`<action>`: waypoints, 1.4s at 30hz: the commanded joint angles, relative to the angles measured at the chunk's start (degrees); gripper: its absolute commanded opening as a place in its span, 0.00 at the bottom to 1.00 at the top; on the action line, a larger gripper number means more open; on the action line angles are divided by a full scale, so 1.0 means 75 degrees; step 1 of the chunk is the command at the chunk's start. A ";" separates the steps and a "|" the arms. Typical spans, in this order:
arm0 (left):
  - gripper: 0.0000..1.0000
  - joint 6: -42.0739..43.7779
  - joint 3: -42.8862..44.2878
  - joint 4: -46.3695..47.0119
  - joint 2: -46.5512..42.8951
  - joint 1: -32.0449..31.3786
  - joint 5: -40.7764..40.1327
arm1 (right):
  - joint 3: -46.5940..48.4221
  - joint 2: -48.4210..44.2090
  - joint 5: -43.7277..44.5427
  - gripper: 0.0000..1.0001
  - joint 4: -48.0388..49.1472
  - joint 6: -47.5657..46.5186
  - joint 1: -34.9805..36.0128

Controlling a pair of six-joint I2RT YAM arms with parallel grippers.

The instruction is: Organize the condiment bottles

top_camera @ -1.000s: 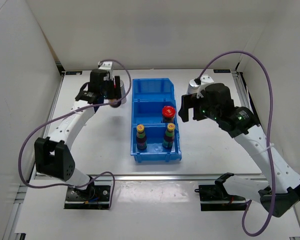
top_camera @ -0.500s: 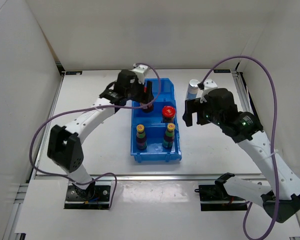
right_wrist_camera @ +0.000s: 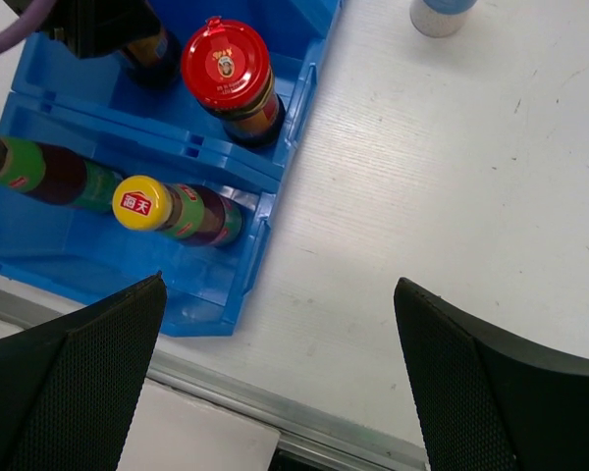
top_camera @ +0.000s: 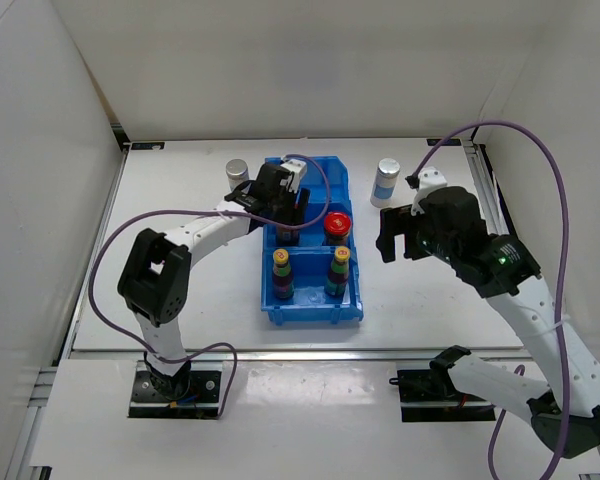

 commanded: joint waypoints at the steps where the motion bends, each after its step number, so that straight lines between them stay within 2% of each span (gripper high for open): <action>1: 0.60 0.0075 0.0159 0.0777 -0.0344 -0.0066 -0.0429 | -0.0059 -0.0085 0.0184 1.00 -0.0022 -0.0078 0.0008; 3: 0.97 0.0075 0.0159 0.0777 -0.0344 -0.0136 -0.0570 | -0.0059 -0.0085 0.0277 1.00 -0.0022 -0.0008 0.0008; 4: 1.00 0.0075 0.0159 0.0777 -0.0344 -0.0206 -0.0710 | -0.0059 -0.0016 0.0371 1.00 -0.0022 -0.0008 0.0008; 8: 1.00 0.0075 0.0589 0.0415 -0.0823 -0.0206 -0.0899 | 0.0093 0.0289 0.0899 1.00 -0.0022 0.0215 -0.0062; 11: 1.00 0.0296 0.1351 -0.0557 -0.1327 -0.0277 -0.1074 | 0.0420 0.0944 0.0899 1.00 0.0317 -0.0020 -0.0238; 12: 1.00 0.0553 0.1818 -0.0815 -0.1468 -0.0277 -0.1515 | 0.0793 0.1445 0.0899 1.00 0.0457 -0.0124 -0.0447; 14: 1.00 0.0975 0.1882 -0.1133 -0.2123 -0.0277 -0.2241 | 0.1564 0.2044 0.0691 1.00 0.0551 -0.0125 -0.0938; 16: 1.00 0.1258 0.1450 -0.1134 -0.3045 -0.0277 -0.2689 | 0.2281 0.3087 0.0176 1.00 0.0483 -0.0125 -0.1373; 19: 1.00 0.1539 -0.0059 -0.0713 -0.4368 -0.0277 -0.3452 | 0.3875 0.4470 -0.0739 1.00 0.0048 -0.0032 -0.2124; 20: 1.00 0.1412 -0.1004 -0.0561 -0.4712 -0.0172 -0.3709 | 0.4122 0.4949 -0.0834 1.00 0.0048 0.0061 -0.2287; 23: 1.00 0.1002 -0.2345 -0.0150 -0.6021 0.0016 -0.3805 | 0.4848 0.5712 -0.0765 1.00 0.0118 -0.0031 -0.2289; 24: 1.00 0.0804 -0.3208 -0.0022 -0.6341 0.0086 -0.3875 | 0.5048 0.5924 -0.0695 1.00 0.0119 -0.0032 -0.2289; 28: 1.00 0.0732 -0.4983 0.0519 -0.7666 0.0087 -0.4167 | 0.6010 0.7118 -0.0764 1.00 -0.0034 -0.0032 -0.2523; 30: 1.00 0.0871 -0.5510 0.0682 -0.8159 0.0087 -0.4331 | 0.6407 0.7495 -0.0939 1.00 -0.0034 -0.0032 -0.2617; 33: 1.00 0.1269 -0.5676 0.1090 -0.8324 0.0005 -0.4659 | 0.6714 0.8198 -0.0871 1.00 -0.0034 -0.0032 -0.2688; 35: 1.00 0.1340 -0.5747 0.1420 -0.8091 0.0005 -0.4731 | 0.6785 0.8609 -0.0870 1.00 -0.0034 -0.0032 -0.2781; 40: 1.00 0.1236 -0.5502 0.1316 -0.7598 0.0005 -0.4660 | 0.6621 0.9123 -0.0976 1.00 0.0482 0.0039 -0.2863; 42: 1.00 0.1165 -0.5501 0.1210 -0.7598 0.0005 -0.4579 | 0.6913 0.9486 -0.0976 1.00 0.0482 -0.0031 -0.2933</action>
